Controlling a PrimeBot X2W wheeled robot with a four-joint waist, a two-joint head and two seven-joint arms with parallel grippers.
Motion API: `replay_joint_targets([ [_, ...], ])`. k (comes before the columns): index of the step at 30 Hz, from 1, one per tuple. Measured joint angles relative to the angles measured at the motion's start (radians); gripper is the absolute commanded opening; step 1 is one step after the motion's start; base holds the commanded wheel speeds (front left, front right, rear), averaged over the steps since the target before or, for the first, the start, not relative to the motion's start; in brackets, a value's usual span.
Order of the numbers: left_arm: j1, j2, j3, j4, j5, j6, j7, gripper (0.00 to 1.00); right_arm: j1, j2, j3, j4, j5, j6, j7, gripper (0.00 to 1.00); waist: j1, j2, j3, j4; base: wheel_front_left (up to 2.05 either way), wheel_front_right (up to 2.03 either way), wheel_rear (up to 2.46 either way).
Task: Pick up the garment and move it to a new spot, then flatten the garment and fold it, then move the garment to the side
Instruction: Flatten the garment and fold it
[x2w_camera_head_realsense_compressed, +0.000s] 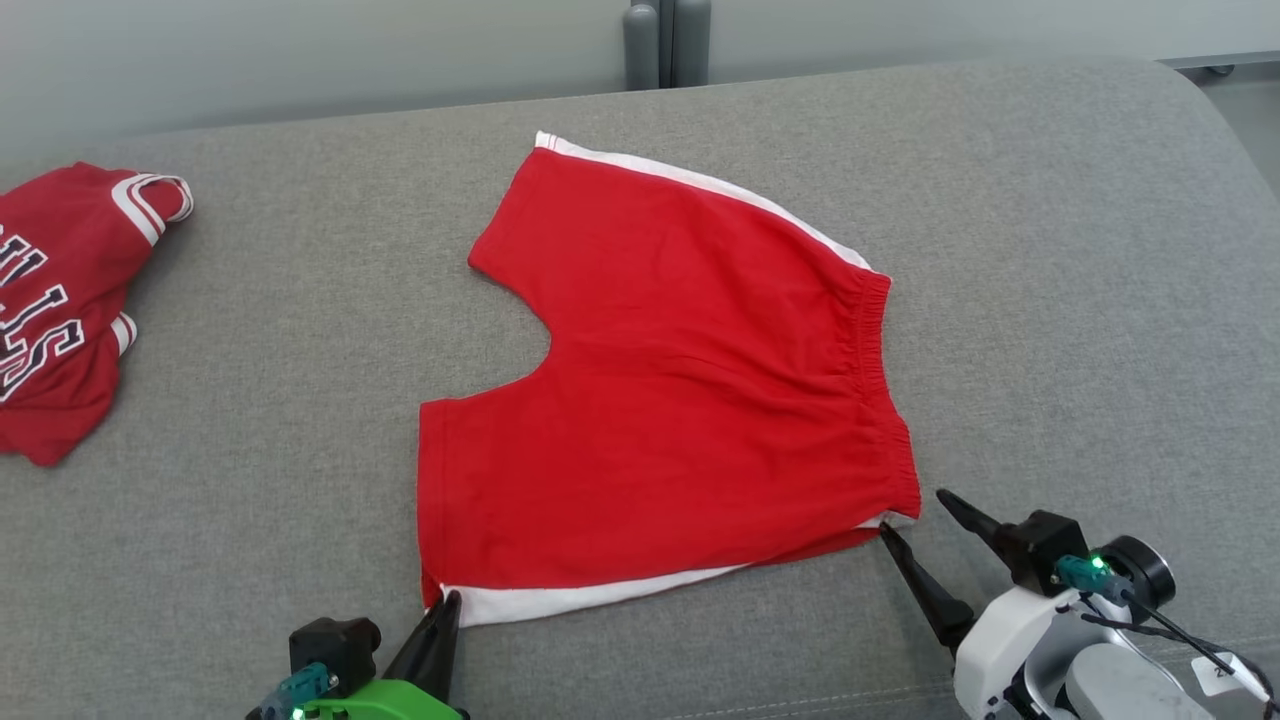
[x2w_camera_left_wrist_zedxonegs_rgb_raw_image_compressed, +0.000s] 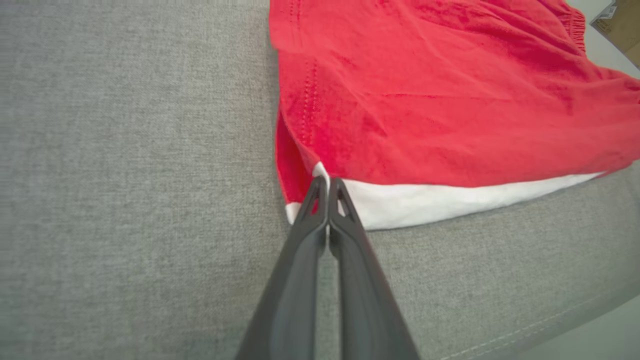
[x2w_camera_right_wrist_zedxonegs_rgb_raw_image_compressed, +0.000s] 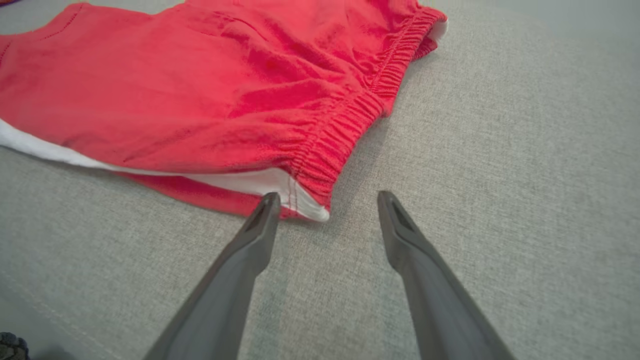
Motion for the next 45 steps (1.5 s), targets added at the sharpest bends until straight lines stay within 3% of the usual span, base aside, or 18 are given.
replay_joint_targets([
  [5, -0.010, -0.002, -0.001, 0.001, 0.000, -0.002, -0.007, 0.00, -0.044, 0.000, 0.027, 0.024, -0.006, 0.009, 0.000, 1.00, 0.0000, 0.0000, 0.007, 0.018, 0.00, 0.00, 0.00],
  [6, -0.010, -0.002, -0.001, 0.001, 0.000, -0.002, -0.008, 0.00, -0.049, 0.000, 0.034, 0.031, -0.006, 0.009, 0.000, 0.86, 0.0000, 0.0000, 0.008, 0.021, 0.00, 0.00, 0.00],
  [7, -0.010, -0.002, -0.001, 0.002, 0.000, -0.002, -0.008, 0.00, -0.055, 0.000, 0.040, 0.038, -0.006, 0.009, 0.000, 0.48, 0.0000, 0.0000, 0.009, 0.024, 0.00, 0.00, 0.00],
  [10, -0.013, -0.003, -0.003, 0.003, 0.000, -0.009, -0.009, 0.00, -0.059, 0.000, 0.053, 0.058, -0.006, 0.009, 0.001, 0.28, 0.0000, 0.0000, 0.012, 0.034, 0.00, 0.00, 0.00],
  [11, -0.015, -0.004, 0.002, 0.002, 0.000, -0.009, -0.022, 0.00, -0.062, 0.000, 0.061, 0.068, -0.006, 0.010, 0.001, 0.00, 0.0000, 0.0000, 0.013, 0.039, 0.00, 0.00, 0.00],
  [18, -0.025, -0.011, 0.044, -0.024, -0.030, -0.009, -0.080, 0.00, -0.071, 0.011, 0.037, 0.059, 0.028, 0.018, -0.001, 0.00, 0.0000, 0.0000, 0.009, 0.039, 0.00, 0.00, 0.00],
  [27, -0.062, -0.017, 0.114, -0.149, -0.105, -0.027, -0.127, 0.00, -0.099, 0.014, -0.044, -0.056, 0.067, 0.018, -0.013, 0.00, 0.0000, 0.0000, -0.024, 0.029, 0.00, 0.00, 0.00],
  [45, -0.027, -0.018, 0.057, -0.446, -0.067, -0.052, -0.132, 0.00, -0.009, -0.103, -0.146, -0.266, 0.061, -0.010, -0.014, 0.00, 0.0000, 0.0000, -0.105, 0.078, 0.00, 0.00, 0.00],
])
